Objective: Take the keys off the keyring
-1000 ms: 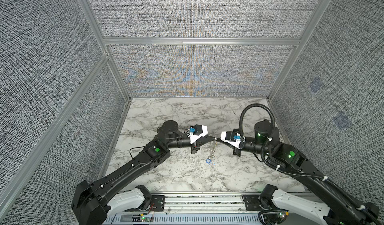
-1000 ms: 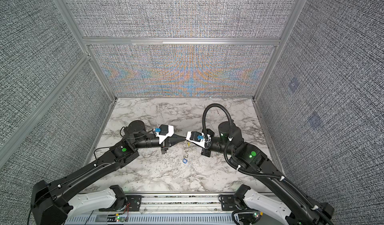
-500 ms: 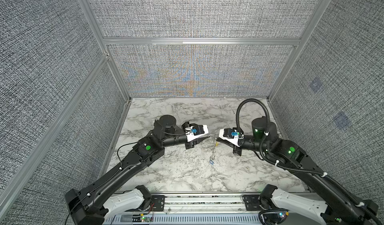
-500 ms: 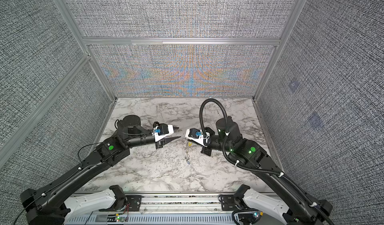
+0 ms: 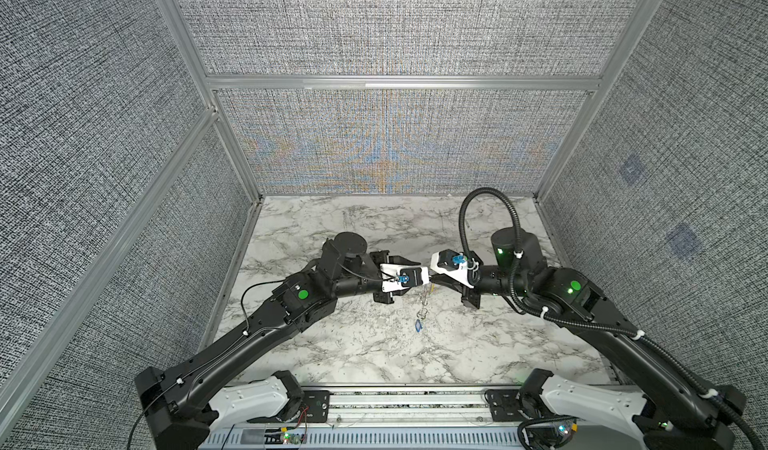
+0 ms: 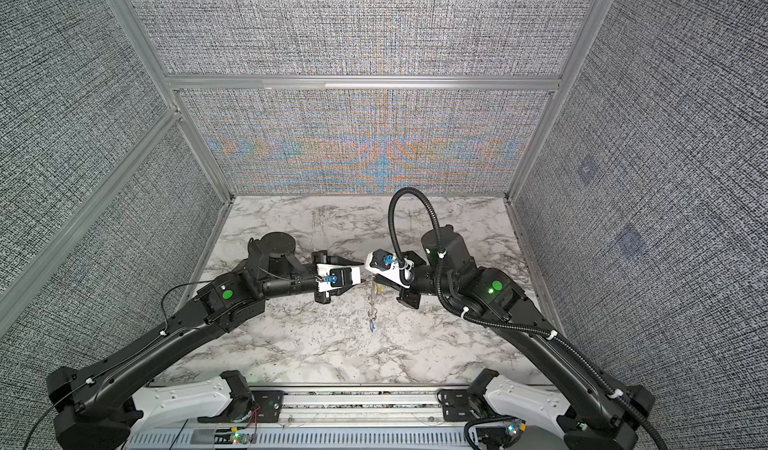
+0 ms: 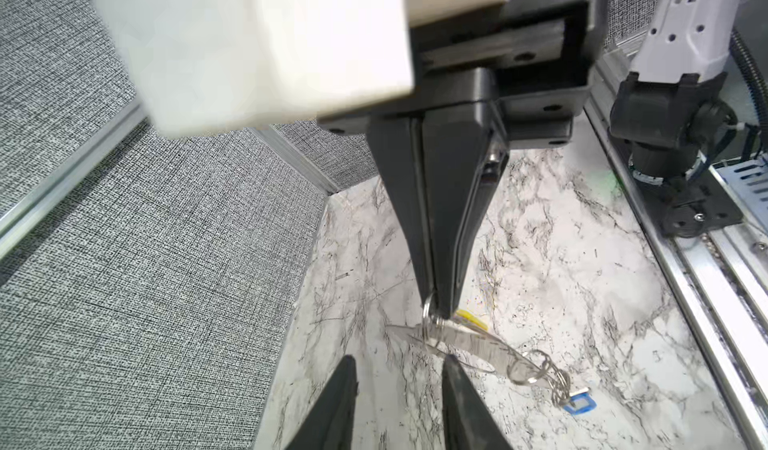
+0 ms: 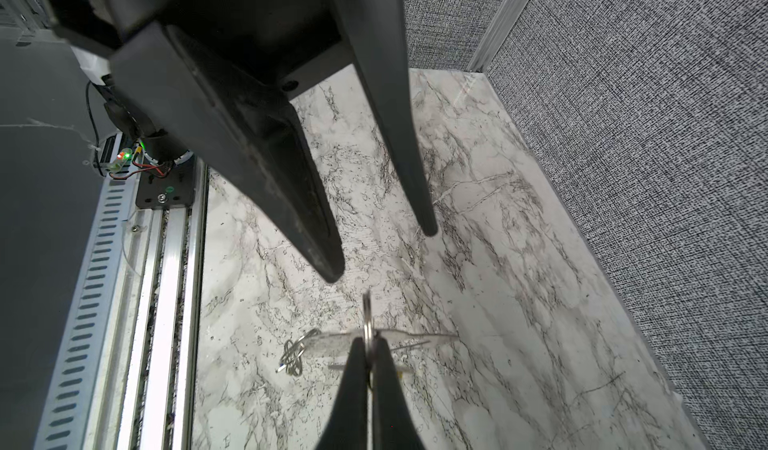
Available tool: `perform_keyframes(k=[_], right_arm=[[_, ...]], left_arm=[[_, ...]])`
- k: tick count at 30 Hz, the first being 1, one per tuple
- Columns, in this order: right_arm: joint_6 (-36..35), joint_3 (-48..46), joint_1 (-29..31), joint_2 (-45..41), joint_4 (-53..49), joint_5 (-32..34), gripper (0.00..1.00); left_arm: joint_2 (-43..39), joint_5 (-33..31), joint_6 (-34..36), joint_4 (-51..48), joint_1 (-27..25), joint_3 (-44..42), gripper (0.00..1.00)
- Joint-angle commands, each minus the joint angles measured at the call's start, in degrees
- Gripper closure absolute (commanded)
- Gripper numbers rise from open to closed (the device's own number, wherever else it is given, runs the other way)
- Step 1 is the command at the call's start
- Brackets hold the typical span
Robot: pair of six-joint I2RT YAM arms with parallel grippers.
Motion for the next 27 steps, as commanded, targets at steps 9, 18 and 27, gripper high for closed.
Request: perform_keyframes(k=[9,18,27], right_arm=[[0.44,1.48,-0.11,1.58,-1.95,-0.56,1.00],[0.64,1.40,-0.11,1.30,-1.80,-0.67,1.00],[0.10,1.22,-0.08,1.32,-0.89,-0.76,1.00]], left_arm=[[2.08,-6.07,3.62,-0.85,-3.14,1.81,0.75],[4.02,-8.41,4.00,-1.97,-4.27,3.01,0.76],[5.28,-9.92,4.26,-2.94,-4.94,4.22,0.87]])
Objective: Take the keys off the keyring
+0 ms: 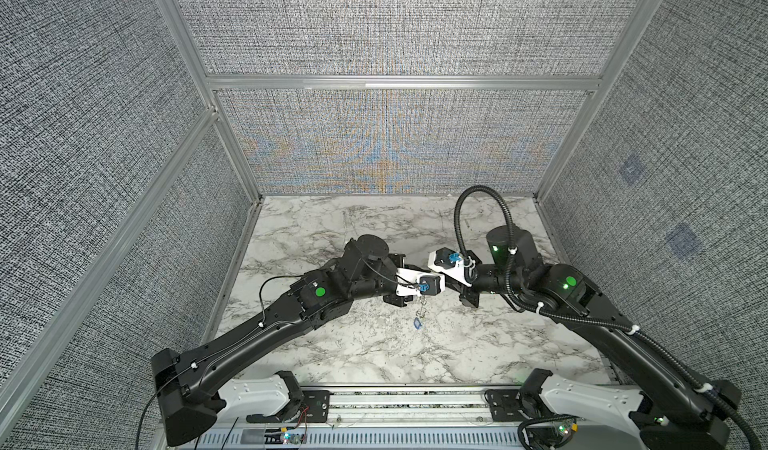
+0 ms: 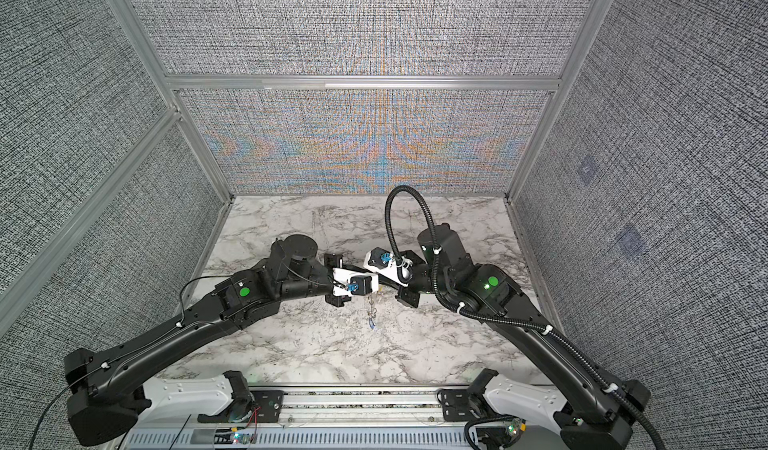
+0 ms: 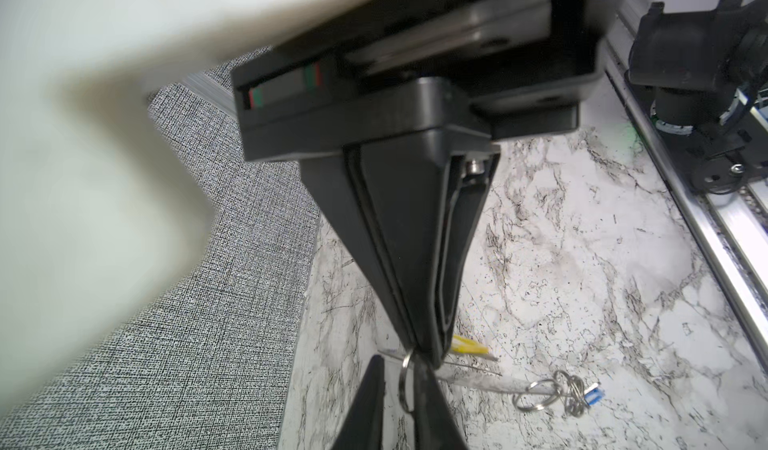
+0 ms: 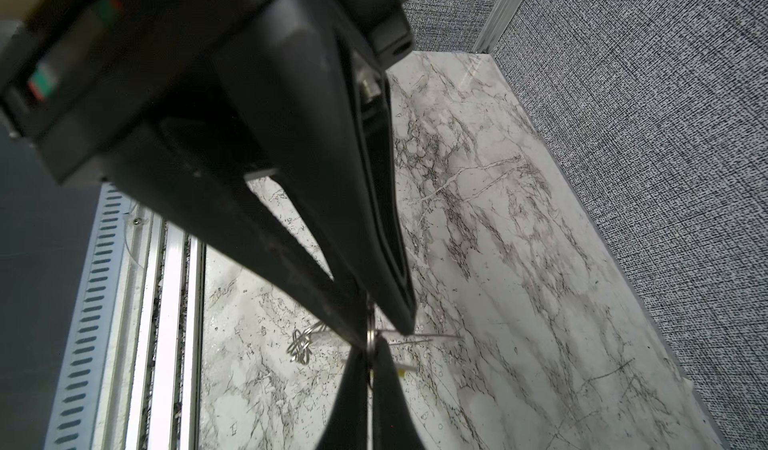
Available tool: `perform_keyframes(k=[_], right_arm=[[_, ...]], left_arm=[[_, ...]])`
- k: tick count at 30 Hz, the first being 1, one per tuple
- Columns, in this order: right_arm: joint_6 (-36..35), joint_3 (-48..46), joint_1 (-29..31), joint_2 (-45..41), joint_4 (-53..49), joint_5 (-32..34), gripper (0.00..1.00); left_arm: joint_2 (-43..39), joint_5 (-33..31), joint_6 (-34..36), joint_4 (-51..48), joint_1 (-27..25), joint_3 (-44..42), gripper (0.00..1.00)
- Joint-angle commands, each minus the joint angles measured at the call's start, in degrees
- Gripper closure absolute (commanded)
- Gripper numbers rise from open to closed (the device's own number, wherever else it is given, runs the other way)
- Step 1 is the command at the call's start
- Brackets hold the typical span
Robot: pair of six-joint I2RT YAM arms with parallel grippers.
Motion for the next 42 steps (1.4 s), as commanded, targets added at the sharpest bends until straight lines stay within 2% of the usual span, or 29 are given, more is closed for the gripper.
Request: perform_keyframes(k=[1,6,13,24,34,42], right_arm=[[-0.19,0.21,0.05,-0.18,1.18,-1.20,1.00],[-0.89,-0.10,0.05,-0.57,1.59,-1.03,1.00],[-1.55,-1.18,0.05,-1.16,2.39,-0.34,1.00],[-1.61,-4.10,0.10,-3.23,6.50,1.66,1.00],[-2.03,-8.55,0.04,-4.68,12.94,1.48,0.98],[-2.05,-10.14,0.12,-5.02,15.46,1.26,0.96]], left_arm=[[0.33,-1.29,0.21,-0.02,-0.04,0.55,0.88],[1.40,-2.01,0.26,-1.10,-0.18,1.25,0.90],[1.87,-1.97,-0.75,-0.85,-0.16,1.79,1.00],[3.04,-0.68,-0.59,-4.73,-0.52,4.56,1.00],[6.20,-3.44,0.96,-15.17,-2.03,10.54,1.00],[8.07,-4.88,0.97,-18.99,-2.59,12.98,1.00]])
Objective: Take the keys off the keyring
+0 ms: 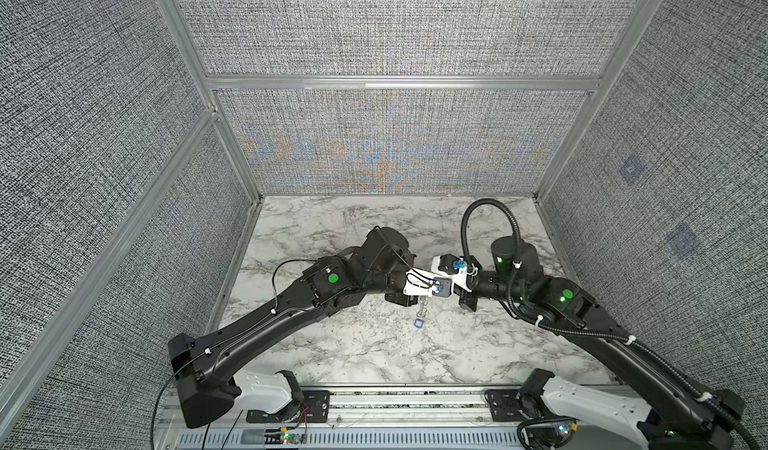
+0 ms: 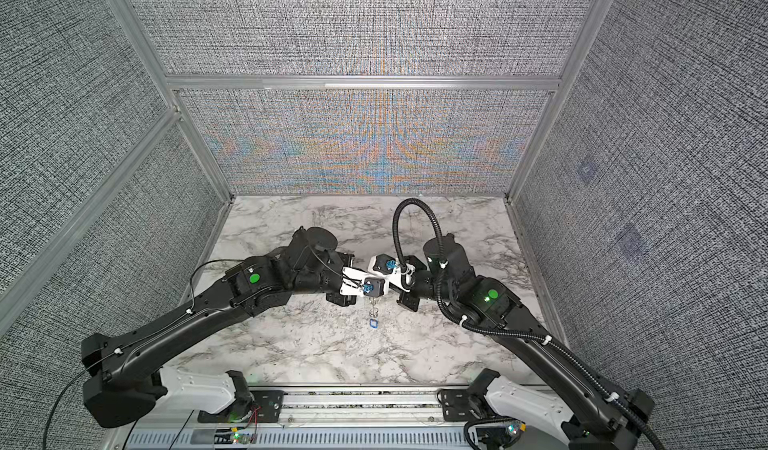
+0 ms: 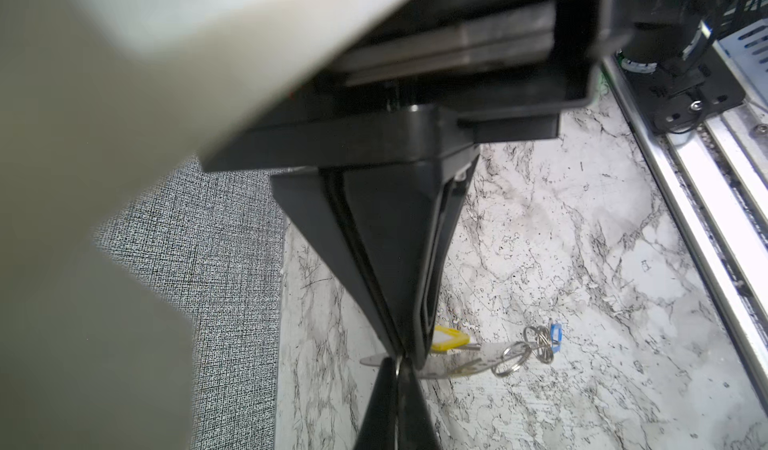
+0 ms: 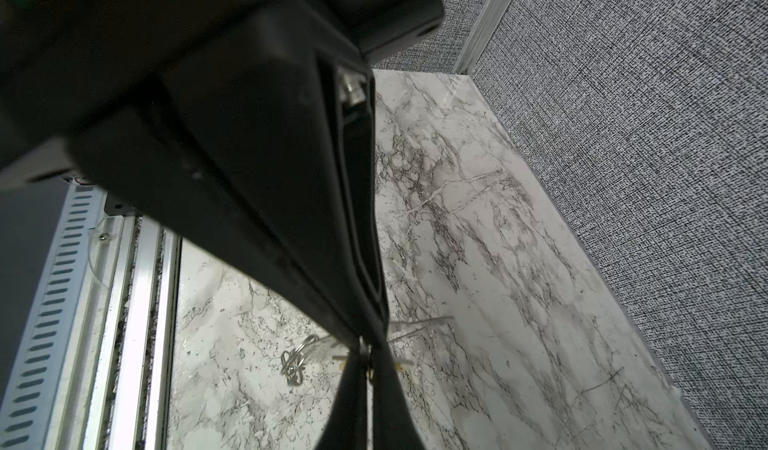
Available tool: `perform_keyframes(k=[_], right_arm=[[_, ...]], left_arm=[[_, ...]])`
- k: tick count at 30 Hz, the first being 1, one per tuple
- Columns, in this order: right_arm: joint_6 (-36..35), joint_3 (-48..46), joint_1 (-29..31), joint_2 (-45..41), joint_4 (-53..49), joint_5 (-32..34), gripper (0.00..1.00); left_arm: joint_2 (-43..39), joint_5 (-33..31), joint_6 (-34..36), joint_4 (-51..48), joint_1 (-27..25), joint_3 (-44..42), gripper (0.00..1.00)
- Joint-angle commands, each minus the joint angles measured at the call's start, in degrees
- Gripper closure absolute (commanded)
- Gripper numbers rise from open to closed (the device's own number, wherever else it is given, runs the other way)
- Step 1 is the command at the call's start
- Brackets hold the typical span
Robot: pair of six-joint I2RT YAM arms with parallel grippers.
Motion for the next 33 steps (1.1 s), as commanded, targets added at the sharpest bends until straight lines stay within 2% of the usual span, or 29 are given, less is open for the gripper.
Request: perform_keyframes(k=[1,15,33], right_arm=[[-2.96,-0.43,0.27,-0.32,5.20,0.43,0.96],[-1.12,-2.54,0.22,-1.70,7.63,-0.21,0.83],[-1.33,-3.78,0.25,-3.80,6.08,3.08,0.66]], left_arm=[[0.76,-0.94,-2.74,-2.37,-0.21,0.86,1.00],[1.08,-1.67,-2.91,-2.38,-0.61,1.52,1.00],[1.11,-2.58,-3.83,-2.30,-0.74,1.79,1.00]])
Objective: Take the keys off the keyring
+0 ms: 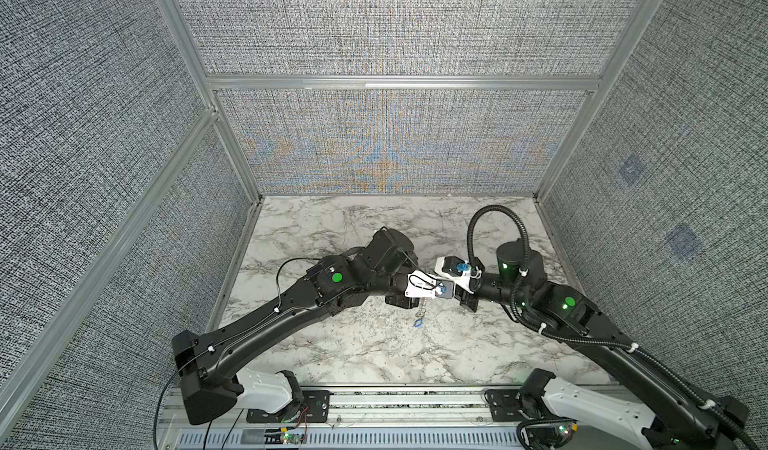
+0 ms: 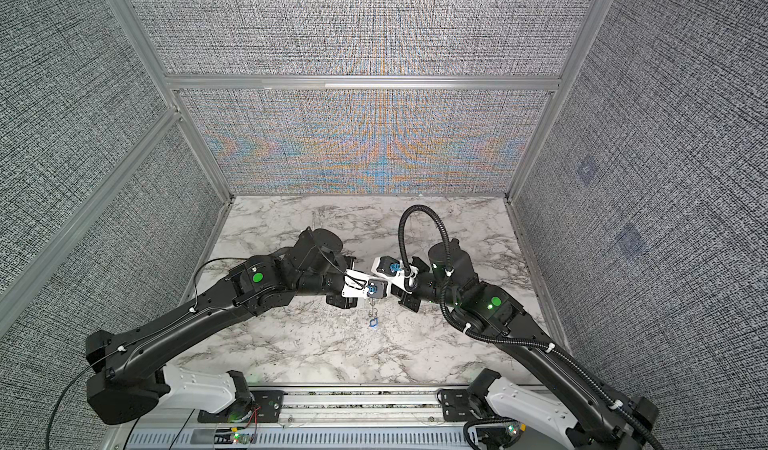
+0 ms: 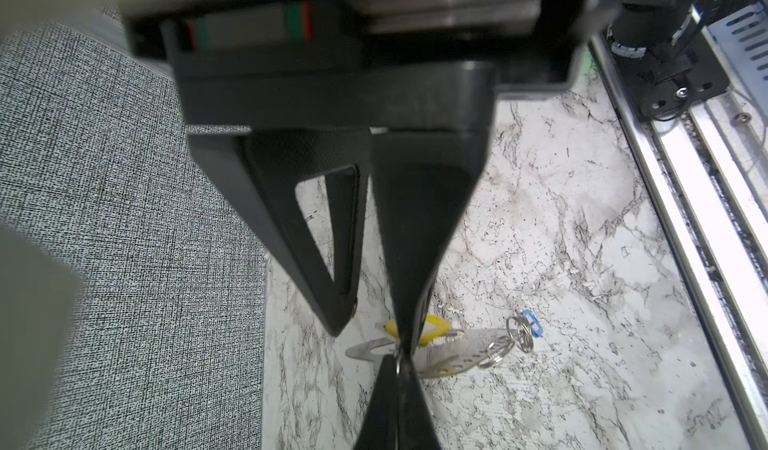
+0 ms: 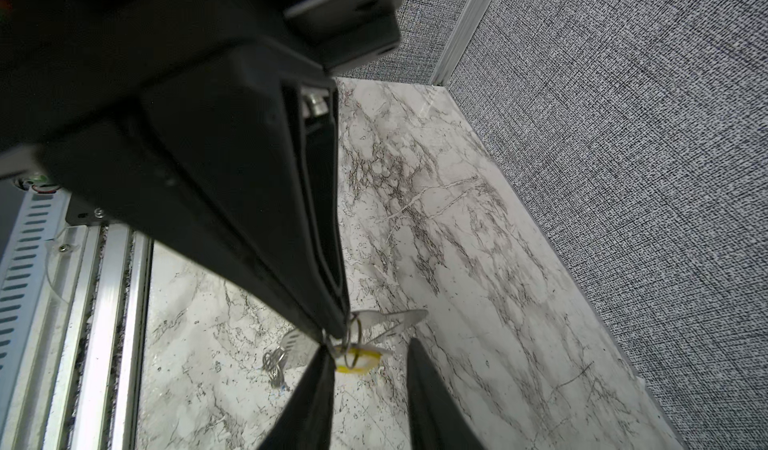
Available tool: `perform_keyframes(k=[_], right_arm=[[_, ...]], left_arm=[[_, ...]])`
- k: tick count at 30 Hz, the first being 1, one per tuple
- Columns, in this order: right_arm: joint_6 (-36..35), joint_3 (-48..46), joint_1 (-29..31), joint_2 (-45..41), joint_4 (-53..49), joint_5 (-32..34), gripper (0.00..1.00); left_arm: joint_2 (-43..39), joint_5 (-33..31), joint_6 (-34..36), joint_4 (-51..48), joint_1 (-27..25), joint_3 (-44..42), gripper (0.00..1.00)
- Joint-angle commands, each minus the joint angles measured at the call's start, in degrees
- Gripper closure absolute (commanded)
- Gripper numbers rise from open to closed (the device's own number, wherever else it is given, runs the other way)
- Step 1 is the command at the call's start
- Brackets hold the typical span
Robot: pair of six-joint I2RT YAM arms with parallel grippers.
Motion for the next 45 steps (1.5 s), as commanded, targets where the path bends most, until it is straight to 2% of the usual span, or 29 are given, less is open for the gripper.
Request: perform_keyframes(k=[1,4,8,24,33,45], right_arm=[[-1.41,-0.57,0.23,-1.19,1.27,1.10,0.65],[-1.13,-2.01,0.20,-3.01,1.00,3.13,0.60],[0.59,-4.63,0.19,-5.72,1.74,5.14,0.57],[17.19,-17.74,1.19,-9.61,18.11,8.85,0.56],[19.42,-18.10,4.45,-7.35,23.14,15.75,0.54],[19.33,-17.84,8.29,-5.66,25.11,20.74,0.54]], left_arm=[[0.14,-0.73,-2.08,0.70,0.11,0.39,1.00],[0.07,-0.47,-2.60,0.92,0.07,0.45,1.00],[-0.12,-0.11,-3.05,1.30,0.13,0.38,1.00],[-0.05,-0.99,-8.58,3.60,0.18,0.55,1.00],[0.41,-1.08,-10.85,4.80,0.34,0.48,1.00],[1.04,-0.99,-12.76,5.17,0.51,0.90,1.00]])
